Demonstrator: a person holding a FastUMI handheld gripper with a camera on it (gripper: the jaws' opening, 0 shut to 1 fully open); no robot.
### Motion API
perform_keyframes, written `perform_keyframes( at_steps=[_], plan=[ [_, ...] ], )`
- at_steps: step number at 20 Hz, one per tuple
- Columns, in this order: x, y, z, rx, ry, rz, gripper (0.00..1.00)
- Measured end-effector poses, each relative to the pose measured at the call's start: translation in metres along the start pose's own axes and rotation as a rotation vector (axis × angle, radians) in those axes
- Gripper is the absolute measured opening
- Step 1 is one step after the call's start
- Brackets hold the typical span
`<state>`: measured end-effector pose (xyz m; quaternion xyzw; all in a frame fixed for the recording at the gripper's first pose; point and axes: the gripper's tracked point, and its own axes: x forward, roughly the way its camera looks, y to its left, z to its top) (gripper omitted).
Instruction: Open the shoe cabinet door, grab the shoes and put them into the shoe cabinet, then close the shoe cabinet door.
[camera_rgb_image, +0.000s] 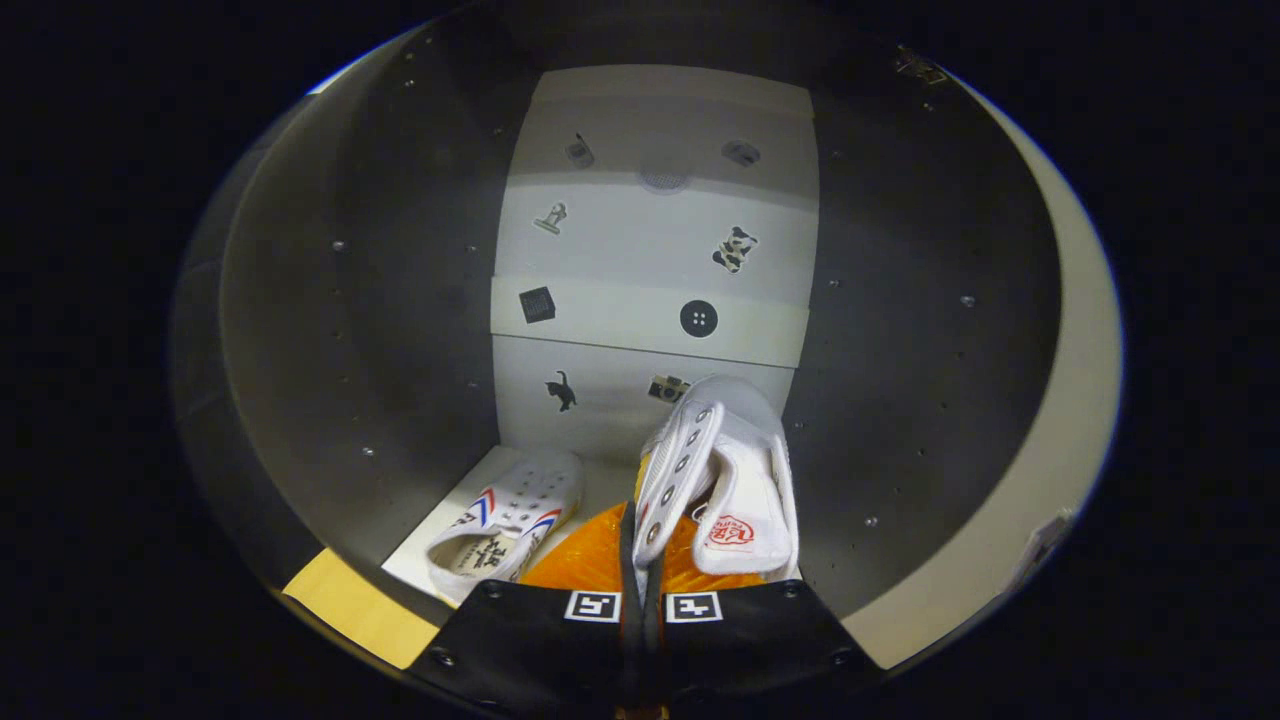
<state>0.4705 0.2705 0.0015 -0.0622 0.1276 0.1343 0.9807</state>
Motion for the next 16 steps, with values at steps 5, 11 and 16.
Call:
perform_keyframes(
  at_steps=[5, 11, 16],
  plan=[
    [0.07, -0.011, -0.019, -0.03, 0.098, -0.036, 0.02],
    [0.101, -0.005, -0.04, 0.006, 0.152, -0.017, 0.02],
    [0.111, -0.002, -0.051, 0.078, 0.193, -0.002, 0.04]
  ],
)
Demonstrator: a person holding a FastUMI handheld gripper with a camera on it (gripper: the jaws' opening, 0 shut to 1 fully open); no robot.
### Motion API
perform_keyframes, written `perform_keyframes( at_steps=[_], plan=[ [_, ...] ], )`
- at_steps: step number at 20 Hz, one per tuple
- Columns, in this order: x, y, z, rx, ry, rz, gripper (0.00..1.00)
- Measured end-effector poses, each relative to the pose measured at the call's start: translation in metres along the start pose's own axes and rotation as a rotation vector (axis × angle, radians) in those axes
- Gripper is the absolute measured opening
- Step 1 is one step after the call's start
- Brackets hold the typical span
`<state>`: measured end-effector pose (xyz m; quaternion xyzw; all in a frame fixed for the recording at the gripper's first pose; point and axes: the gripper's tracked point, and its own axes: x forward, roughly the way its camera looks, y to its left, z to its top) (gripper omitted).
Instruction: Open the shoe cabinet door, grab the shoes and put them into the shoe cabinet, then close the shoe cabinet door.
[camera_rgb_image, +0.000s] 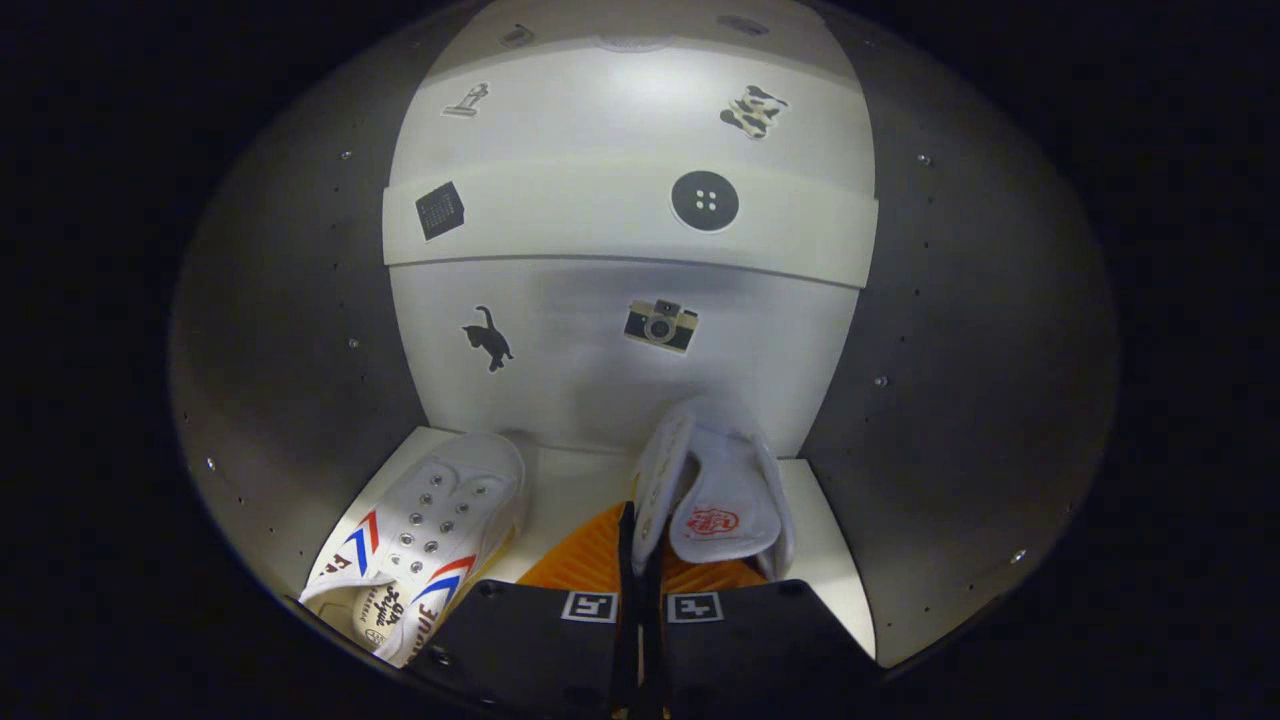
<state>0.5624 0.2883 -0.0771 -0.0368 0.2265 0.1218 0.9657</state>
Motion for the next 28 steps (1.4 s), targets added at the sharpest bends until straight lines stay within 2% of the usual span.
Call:
perform_keyframes(
  at_steps=[4, 6, 9, 12, 15, 19, 21, 28],
  plan=[
    [-0.004, -0.002, -0.011, -0.055, 0.025, -0.011, 0.16],
    [-0.02, 0.003, -0.005, -0.048, 0.001, 0.004, 0.34],
    [-0.054, 0.009, -0.004, -0.022, -0.027, 0.026, 0.7],
    [-0.093, 0.008, -0.002, -0.012, -0.074, 0.026, 0.85],
    [-0.159, 0.011, 0.004, 0.009, -0.17, 0.03, 0.99],
    [-0.256, 0.021, -0.002, 0.022, -0.299, 0.067, 0.99],
    [-0.308, 0.036, -0.017, 0.037, -0.347, 0.12, 0.99],
    [-0.461, 0.057, -0.091, 0.02, -0.382, 0.245, 0.99]
  ],
)
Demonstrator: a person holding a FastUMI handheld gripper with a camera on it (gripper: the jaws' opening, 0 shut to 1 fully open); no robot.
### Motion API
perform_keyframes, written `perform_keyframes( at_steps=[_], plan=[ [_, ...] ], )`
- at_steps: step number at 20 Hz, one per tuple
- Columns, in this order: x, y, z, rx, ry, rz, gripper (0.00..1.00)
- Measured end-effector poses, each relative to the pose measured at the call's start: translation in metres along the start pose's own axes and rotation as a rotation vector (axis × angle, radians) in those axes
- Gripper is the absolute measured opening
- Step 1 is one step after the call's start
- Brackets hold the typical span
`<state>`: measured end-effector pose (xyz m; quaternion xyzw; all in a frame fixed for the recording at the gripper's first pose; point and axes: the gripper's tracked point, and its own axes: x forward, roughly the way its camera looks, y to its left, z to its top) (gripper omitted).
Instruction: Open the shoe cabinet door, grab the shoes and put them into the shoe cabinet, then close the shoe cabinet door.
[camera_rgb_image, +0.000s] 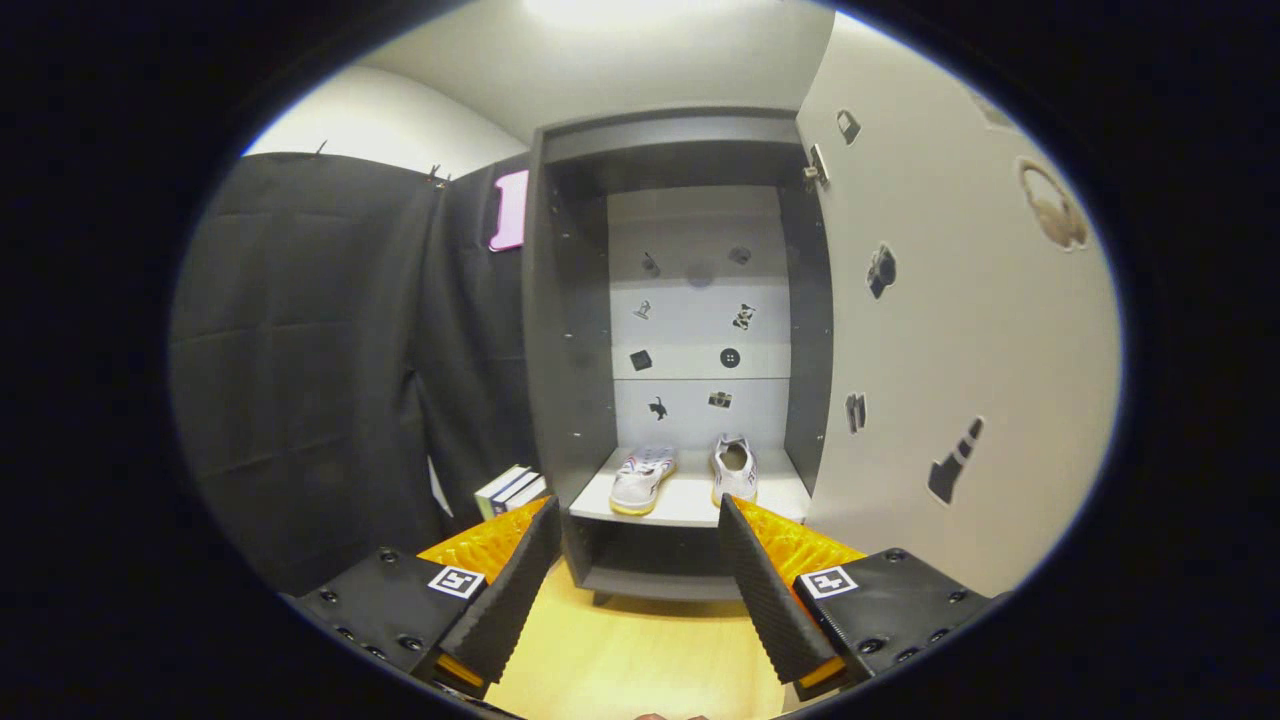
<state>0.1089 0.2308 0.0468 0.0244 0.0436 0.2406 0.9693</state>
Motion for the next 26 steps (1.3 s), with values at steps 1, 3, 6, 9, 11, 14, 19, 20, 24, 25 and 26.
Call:
perform_keyframes(
  at_steps=[1, 3, 6, 9, 11, 14, 19, 20, 24, 25, 26],
  plan=[
    [-0.019, 0.004, 0.001, -0.022, -0.016, 0.014, 0.99],
    [-0.056, -0.002, 0.003, -0.081, -0.047, -0.004, 0.99],
    [-0.097, 0.007, -0.015, -0.036, -0.045, 0.06, 0.98],
    [-0.132, -0.027, -0.019, -0.081, -0.07, 0.093, 0.98],
    [-0.152, -0.06, -0.023, -0.074, -0.068, 0.103, 0.98],
    [-0.177, -0.118, -0.025, -0.055, -0.063, 0.078, 0.98],
    [-0.186, -0.19, -0.012, 0.014, -0.068, -0.02, 0.98],
    [-0.184, -0.202, -0.01, 0.023, -0.071, -0.028, 0.98],
    [-0.171, -0.25, -0.01, 0.04, -0.064, -0.077, 0.98],
    [-0.166, -0.259, -0.012, 0.055, -0.063, -0.089, 0.98],
    [-0.159, -0.268, -0.012, 0.066, -0.062, -0.101, 0.98]
  ],
)
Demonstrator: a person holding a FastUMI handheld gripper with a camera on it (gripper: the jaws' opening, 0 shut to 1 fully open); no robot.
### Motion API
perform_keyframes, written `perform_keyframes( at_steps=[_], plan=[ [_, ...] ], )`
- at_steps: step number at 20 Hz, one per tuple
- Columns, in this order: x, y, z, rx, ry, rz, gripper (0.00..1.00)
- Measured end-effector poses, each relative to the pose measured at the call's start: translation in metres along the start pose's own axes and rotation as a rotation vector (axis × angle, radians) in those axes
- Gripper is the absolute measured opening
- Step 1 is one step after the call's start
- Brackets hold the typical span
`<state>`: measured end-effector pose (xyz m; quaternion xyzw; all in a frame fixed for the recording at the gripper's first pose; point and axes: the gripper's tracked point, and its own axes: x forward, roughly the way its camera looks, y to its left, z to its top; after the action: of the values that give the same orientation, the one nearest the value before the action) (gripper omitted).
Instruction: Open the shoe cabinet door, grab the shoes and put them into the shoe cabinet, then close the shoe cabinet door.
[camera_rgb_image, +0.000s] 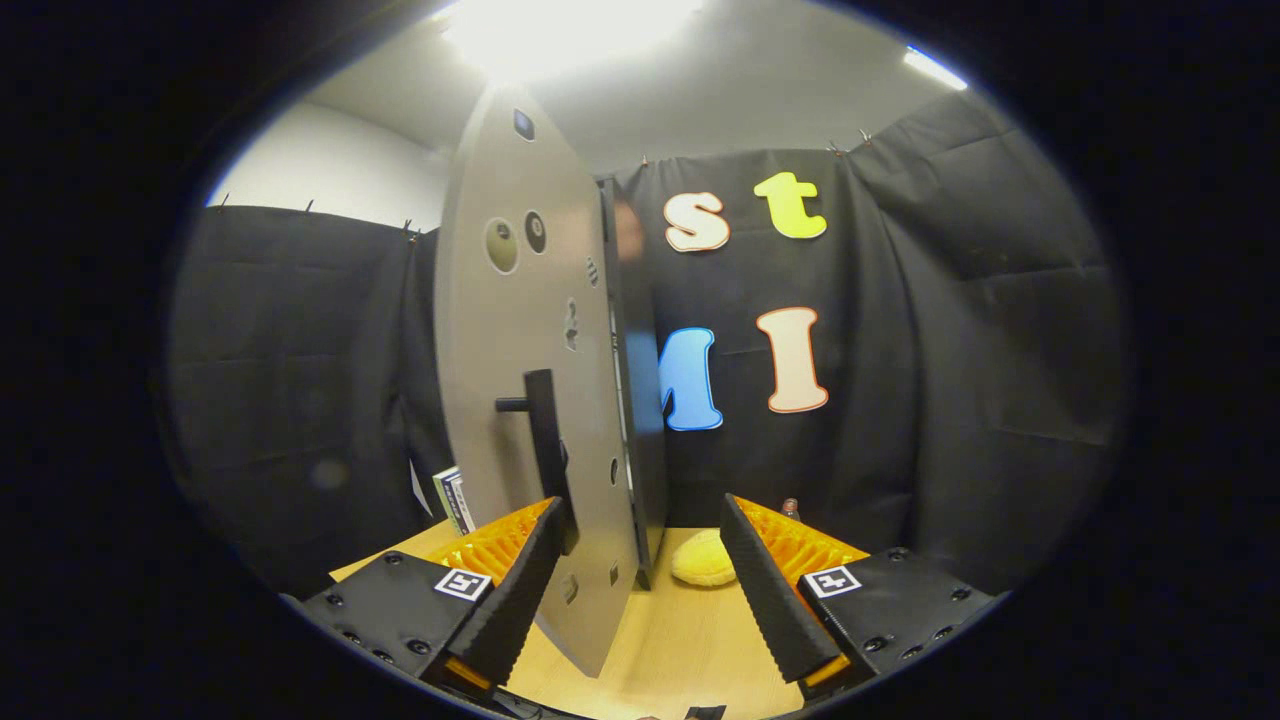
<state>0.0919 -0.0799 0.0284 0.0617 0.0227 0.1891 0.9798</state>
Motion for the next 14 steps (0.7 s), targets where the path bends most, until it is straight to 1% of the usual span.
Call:
perform_keyframes(
  at_steps=[3, 6, 8, 10, 12, 14],
  plan=[
    [0.023, -0.016, -0.003, 0.022, 0.011, -0.033, 0.98],
    [0.051, -0.009, 0.005, 0.063, 0.004, -0.006, 0.98],
    [0.064, -0.009, 0.006, 0.082, 0.009, -0.011, 0.98],
    [0.075, -0.006, 0.009, 0.083, 0.016, -0.019, 0.98],
    [0.082, 0.005, 0.004, 0.073, 0.051, -0.009, 0.98],
    [0.083, 0.004, 0.006, 0.042, 0.056, -0.041, 0.95]
  ],
)
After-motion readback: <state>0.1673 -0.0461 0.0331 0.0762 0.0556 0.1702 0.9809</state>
